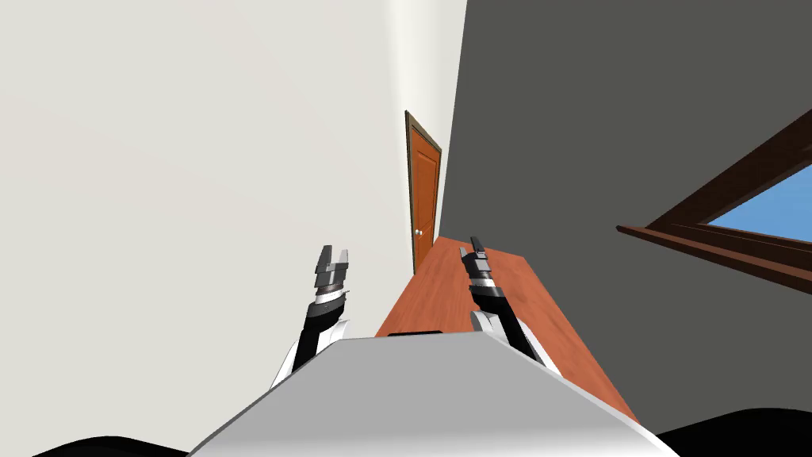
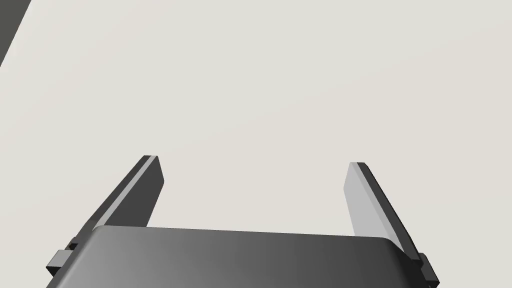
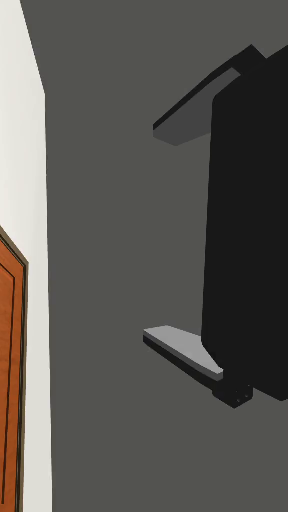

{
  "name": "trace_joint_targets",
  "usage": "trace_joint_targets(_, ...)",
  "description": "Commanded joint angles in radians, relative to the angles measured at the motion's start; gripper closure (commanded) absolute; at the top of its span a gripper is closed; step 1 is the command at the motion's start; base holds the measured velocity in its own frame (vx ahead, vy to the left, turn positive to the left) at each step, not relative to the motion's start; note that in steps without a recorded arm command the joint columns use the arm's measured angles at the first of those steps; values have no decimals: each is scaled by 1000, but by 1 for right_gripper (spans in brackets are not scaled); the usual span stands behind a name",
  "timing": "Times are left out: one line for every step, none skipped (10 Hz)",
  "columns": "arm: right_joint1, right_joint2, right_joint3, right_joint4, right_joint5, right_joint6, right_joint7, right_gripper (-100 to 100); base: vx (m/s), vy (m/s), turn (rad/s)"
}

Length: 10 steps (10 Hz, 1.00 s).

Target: Pull the door open

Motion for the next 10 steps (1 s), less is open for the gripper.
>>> trace_joint_targets(-8,-8,-1,22,9,-7,19,-100,3,-157,62)
trace_joint_targets(-14,-13,-1,39,16,-13,32,-100,-46,-209,32)
trace_joint_targets(-25,-21,-2,67,28,-22,56,-100,-29,-207,99)
trace_joint_targets(-29,-23,-2,77,32,-25,65,-100,-28,-171,55)
trace_joint_targets(-39,-30,-3,105,43,-34,87,-100,10,-156,55)
trace_joint_targets(-44,-33,-3,118,49,-39,99,-100,29,-133,82)
trace_joint_targets(-54,-39,-4,145,60,-48,121,-100,50,-147,77)
trace_joint_targets(-61,-42,-4,162,67,-53,136,-100,59,-122,83)
trace_joint_targets(-67,-45,-4,179,74,-59,150,-100,51,-100,67)
trace_joint_targets(-80,-51,-5,214,88,-70,178,-100,62,-120,102)
